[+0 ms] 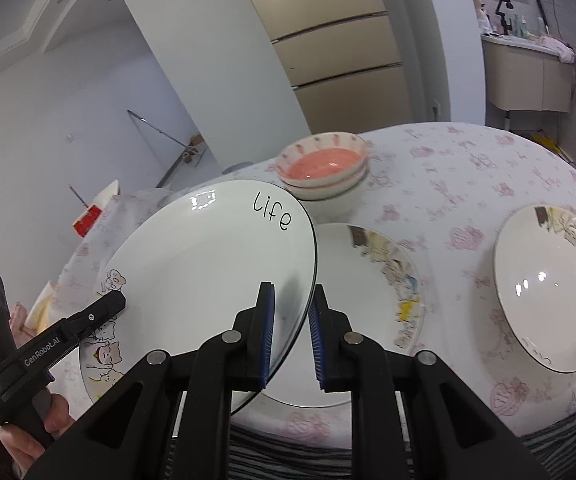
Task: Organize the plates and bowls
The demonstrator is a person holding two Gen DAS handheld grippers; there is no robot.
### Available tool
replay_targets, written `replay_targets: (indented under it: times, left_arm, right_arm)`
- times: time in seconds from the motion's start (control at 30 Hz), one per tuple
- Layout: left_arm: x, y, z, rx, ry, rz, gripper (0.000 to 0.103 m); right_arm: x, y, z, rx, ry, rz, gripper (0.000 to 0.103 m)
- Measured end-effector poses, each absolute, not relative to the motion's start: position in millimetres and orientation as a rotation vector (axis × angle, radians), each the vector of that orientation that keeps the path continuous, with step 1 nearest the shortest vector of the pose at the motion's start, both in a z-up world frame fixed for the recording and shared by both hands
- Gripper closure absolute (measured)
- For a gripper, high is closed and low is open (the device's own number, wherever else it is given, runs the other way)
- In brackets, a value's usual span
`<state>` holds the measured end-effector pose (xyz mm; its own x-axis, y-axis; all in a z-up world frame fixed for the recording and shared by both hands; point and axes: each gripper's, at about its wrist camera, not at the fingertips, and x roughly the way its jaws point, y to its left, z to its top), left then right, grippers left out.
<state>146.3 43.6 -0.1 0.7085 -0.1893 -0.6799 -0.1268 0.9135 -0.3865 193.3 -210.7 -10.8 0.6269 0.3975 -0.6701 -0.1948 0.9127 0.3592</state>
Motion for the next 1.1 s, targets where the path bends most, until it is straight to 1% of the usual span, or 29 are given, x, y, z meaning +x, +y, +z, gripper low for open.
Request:
replay_targets:
  times: [0.43, 1.1]
  left_arm:
    - [171.7, 26.8, -51.9, -0.385, 0.915, -0.07, 0.087]
    - [173.4, 23.2, -62.6, -0.353, 0.923, -0.075, 0.087]
  right_arm:
    - [208.1, -227.5, -61.0, 0.272, 0.922, 0.302, 0.086]
    - [209.6, -230.6, -77.5, 0.301, 0.932, 0.301, 0.086]
